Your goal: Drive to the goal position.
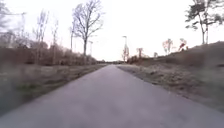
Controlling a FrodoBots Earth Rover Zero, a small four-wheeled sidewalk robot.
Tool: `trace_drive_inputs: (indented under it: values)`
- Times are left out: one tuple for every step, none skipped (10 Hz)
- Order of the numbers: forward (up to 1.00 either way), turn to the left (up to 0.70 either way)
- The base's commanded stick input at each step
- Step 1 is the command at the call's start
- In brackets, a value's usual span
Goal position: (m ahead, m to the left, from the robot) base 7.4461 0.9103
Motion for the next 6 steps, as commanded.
trace_drive_inputs:
  values:
    - [1.0,0.01]
    - [1.0,0.01]
    - [1.0,0.01]
    - [1.0,0.01]
    - [1.0,0.01]
    - [1.0,0.01]
